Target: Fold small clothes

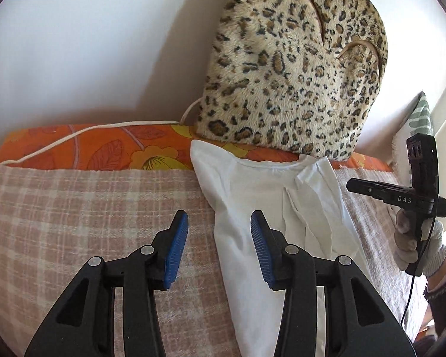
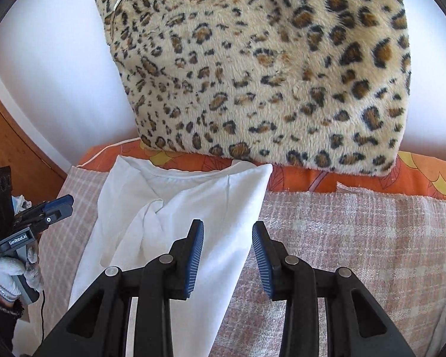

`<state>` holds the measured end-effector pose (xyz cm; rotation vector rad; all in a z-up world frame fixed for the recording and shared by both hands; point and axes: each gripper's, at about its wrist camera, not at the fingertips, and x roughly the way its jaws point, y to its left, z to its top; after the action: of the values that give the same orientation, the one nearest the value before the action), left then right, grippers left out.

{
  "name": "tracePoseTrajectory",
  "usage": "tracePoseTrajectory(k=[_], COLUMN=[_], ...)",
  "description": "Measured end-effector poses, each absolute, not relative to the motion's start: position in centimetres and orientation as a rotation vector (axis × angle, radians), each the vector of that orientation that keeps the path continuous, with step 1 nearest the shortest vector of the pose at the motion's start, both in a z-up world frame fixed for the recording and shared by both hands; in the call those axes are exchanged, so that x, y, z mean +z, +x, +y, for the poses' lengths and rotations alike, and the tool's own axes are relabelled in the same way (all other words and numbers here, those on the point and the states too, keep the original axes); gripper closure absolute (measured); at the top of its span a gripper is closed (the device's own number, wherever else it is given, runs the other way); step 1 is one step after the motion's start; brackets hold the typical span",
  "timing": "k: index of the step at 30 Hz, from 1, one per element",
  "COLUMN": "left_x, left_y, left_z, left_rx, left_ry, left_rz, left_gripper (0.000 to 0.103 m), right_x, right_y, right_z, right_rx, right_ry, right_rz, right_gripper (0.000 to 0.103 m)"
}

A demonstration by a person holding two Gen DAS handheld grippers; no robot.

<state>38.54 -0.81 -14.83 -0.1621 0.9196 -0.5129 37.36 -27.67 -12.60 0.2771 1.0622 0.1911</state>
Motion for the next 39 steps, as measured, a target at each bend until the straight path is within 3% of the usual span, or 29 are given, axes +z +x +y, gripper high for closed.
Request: tracePoseTrajectory(k=[7,9,10,16,18,19,23,24,25,26,27,29,39], left_x=[-17.7,-17.7,-17.6,-16.6,-17.2,-17.4,-18.3,-18.3,-18.4,-18.4,-18.3,-17.7,-11.5], left_y=[43.8,44.7,45.1,46.0,46.5,46.8,47.6,47.6,47.8,47.8,47.8,47.6,44.2], left_z=[-2.7,-3.7,-4.3,-5.2,-4.5,-4.0,-2.8,-3.0,-3.3,-3.6,-3.7,-3.8,-3.1], left_rx=[-0.552,-0.553,-0.545,-0.549,-0.503,-0.477,-0.504,-0.514,-0.525,-0.525,-0.523,-0.540,-0.615], left_ry=[-0.234,-0.193,-0.163,-0.059,-0.052,-0.071,-0.190,-0.195,-0.193,-0.189,-0.193,-0.218,-0.229], left_rz=[0.962,0.960,0.963,0.935,0.959,0.967,0.966,0.957,0.960,0.962,0.955,0.942,0.844], left_gripper=[0.064,0.096,0.101,0.096,0.077,0.060,0.062,0.068,0.092,0.098,0.098,0.099,0.099], right_x=[-15.6,-16.2,-16.5,-16.9,-17.1,-17.2,-17.3,-17.4,-17.5,-17.7,-17.7,-17.3,-10.0], right_y=[39.7,40.3,40.5,41.6,42.0,42.2,43.2,43.5,43.7,44.0,44.1,43.9,41.7], right_z=[-29.8,-30.4,-30.7,-30.6,-30.4,-30.3,-30.3,-30.3,-30.2,-30.2,-30.1,-30.0,-29.4], right_rx=[0.197,0.198,0.200,0.216,0.219,0.223,0.230,0.228,0.227,0.231,0.240,0.238,0.360], right_ry=[0.420,0.458,0.470,0.463,0.468,0.475,0.518,0.531,0.537,0.541,0.547,0.540,0.543], right_rz=[1.077,1.076,1.074,1.058,1.054,1.050,1.048,1.051,1.053,1.066,1.078,1.069,0.953], right_gripper=[0.065,0.065,0.065,0.071,0.070,0.067,0.065,0.070,0.081,0.088,0.096,0.100,0.101])
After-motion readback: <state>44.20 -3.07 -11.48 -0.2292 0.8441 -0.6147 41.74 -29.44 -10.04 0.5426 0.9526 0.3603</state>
